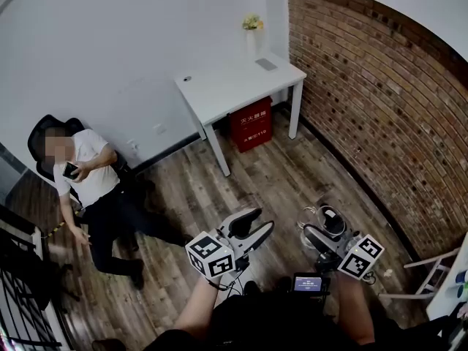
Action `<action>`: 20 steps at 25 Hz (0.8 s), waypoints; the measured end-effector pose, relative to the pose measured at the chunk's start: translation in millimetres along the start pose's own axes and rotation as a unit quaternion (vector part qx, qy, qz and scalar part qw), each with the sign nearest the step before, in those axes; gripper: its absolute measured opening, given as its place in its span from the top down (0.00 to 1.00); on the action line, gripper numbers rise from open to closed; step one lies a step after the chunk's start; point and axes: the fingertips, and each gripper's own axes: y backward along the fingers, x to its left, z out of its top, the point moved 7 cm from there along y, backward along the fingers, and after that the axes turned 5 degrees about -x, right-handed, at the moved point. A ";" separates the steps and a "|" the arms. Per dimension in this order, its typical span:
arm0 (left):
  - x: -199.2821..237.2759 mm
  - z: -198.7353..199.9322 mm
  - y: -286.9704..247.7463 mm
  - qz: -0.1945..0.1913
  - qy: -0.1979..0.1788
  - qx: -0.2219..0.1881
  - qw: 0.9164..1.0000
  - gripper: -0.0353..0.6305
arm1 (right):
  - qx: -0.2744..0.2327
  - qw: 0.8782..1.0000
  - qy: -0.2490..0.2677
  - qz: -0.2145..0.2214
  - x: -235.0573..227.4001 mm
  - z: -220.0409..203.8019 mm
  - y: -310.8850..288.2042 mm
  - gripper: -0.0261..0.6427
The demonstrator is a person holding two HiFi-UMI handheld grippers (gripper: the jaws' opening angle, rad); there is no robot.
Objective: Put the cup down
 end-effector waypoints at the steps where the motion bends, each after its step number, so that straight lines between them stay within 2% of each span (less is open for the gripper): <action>1: -0.1 -0.3 -0.6 -0.001 0.000 0.000 1.000 0.64 | 0.000 1.000 -0.001 0.000 -0.5 0.2 0.0 0.32; 20: -4.0 -8.1 -7.2 0.003 0.006 0.014 1.000 0.64 | 0.003 1.000 -0.010 0.001 -5.6 0.6 8.5 0.32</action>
